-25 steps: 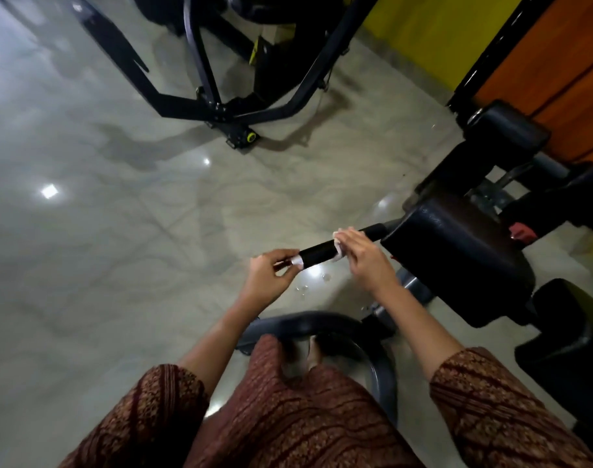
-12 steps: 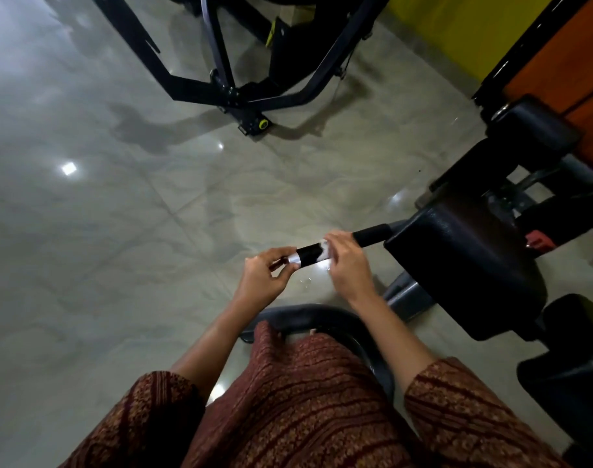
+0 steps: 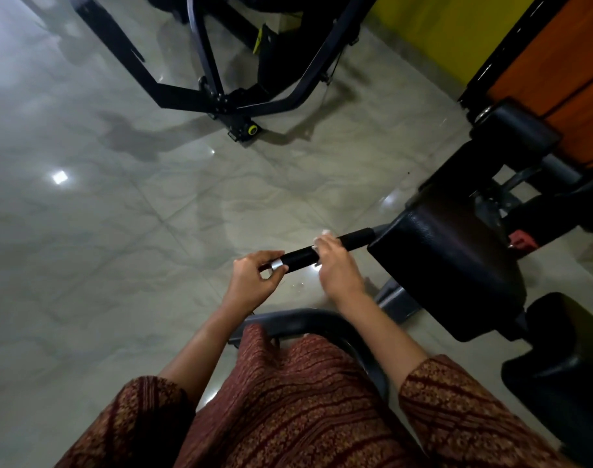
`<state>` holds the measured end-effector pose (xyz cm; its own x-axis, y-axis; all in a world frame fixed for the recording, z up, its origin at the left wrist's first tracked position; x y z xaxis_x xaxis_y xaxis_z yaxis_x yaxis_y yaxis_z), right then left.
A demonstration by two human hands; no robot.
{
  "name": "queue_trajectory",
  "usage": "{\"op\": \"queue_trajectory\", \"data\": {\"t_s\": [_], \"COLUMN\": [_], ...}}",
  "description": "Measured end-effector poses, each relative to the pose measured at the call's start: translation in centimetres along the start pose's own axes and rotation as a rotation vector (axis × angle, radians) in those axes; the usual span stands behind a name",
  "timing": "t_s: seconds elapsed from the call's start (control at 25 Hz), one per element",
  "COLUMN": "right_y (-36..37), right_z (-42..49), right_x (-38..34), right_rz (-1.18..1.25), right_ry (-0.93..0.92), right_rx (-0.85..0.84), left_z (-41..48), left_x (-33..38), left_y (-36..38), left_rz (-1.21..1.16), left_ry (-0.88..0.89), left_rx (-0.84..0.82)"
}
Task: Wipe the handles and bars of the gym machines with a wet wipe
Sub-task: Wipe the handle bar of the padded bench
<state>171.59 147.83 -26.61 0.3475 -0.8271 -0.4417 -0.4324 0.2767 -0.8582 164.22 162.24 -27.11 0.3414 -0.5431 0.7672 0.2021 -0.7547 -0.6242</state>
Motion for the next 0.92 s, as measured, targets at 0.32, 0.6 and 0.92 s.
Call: {"op": "queue_trajectory", "data": {"t_s": [0.32, 0.6, 0.92], "right_y": [-4.5, -3.1, -2.4], "right_z": [3.3, 2.0, 0.6], "right_x": [2.2, -0.6, 1.7], "right_rz": [-0.359, -0.196, -0.063], "right_ry": [0.146, 0.145, 0.16], "right_rx": [-0.075, -0.047, 0.015], "left_z": [0.1, 0.4, 0.2], "left_x": [-0.1, 0.4, 0.7], "left_y": [0.3, 0.3, 0.2], "left_rz": [0.009, 0.055, 0.02], "left_ry": [-0.002, -0.02, -0.046], "left_rx": [0.02, 0.013, 0.011]}}
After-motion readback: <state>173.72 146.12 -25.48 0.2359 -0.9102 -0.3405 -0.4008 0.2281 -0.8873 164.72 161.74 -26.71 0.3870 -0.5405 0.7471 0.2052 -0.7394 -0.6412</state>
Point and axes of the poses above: each hand's wrist, its own z-axis towards the middle knuckle, its own y-axis out of the palm, x = y × z, the point moved 1 cm from there along z, towards the middle knuckle, and after that the axes turned 2 degrees about z, right-handed, at the moved point
